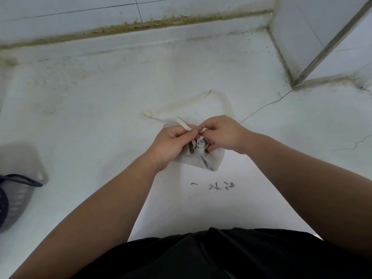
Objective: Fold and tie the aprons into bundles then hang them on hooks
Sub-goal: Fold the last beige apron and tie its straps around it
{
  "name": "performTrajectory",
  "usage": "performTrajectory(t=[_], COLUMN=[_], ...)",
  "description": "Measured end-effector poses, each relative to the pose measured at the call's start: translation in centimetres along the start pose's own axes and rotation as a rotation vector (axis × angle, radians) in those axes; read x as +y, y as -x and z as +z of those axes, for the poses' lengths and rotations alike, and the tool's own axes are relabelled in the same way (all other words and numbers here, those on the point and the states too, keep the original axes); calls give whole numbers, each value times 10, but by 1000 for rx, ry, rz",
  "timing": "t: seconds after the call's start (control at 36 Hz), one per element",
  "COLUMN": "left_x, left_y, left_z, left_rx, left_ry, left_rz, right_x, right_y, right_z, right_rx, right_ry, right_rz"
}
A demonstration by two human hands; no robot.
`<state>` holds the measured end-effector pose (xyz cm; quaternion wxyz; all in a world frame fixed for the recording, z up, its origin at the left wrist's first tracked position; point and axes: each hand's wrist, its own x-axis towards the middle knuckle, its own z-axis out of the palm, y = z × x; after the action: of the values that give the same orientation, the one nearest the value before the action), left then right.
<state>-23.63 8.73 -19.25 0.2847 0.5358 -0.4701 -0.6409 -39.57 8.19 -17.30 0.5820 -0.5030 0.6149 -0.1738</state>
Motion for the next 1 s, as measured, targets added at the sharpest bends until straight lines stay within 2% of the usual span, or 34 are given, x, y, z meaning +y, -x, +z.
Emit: performTrajectory(t=[0.25,0.36,0.47,0.53,0.61,0.69,0.94,1.0], left_x=[1,-4,-6,-5,-4,-3,-1,-2], left_y=[2,3,1,0,-1,-3,-1,-2], left_z=[13,20,22,22,20,19,19,18], left_rx=[74,27,93,96,75,68,48,38], left_ry=[-109,-167,-304,-357,-370,-404,-365,-360], left_rz=[21,31,47,39,25,9,-37,-53], right_x=[9,13,11,10,5,-1,-18,-17], right_y=[8,6,9,9,9,13,29,32], right_z=[-12,-6,-2,-5,-14,-18,-25,-31], right_rx=[35,119,155,243,325,308,358,381], right_ry=[-243,-140,-81,-89,-183,-243,-759,-760], right_rz=[47,-2,-58,-57,-32,-40,-69,-25])
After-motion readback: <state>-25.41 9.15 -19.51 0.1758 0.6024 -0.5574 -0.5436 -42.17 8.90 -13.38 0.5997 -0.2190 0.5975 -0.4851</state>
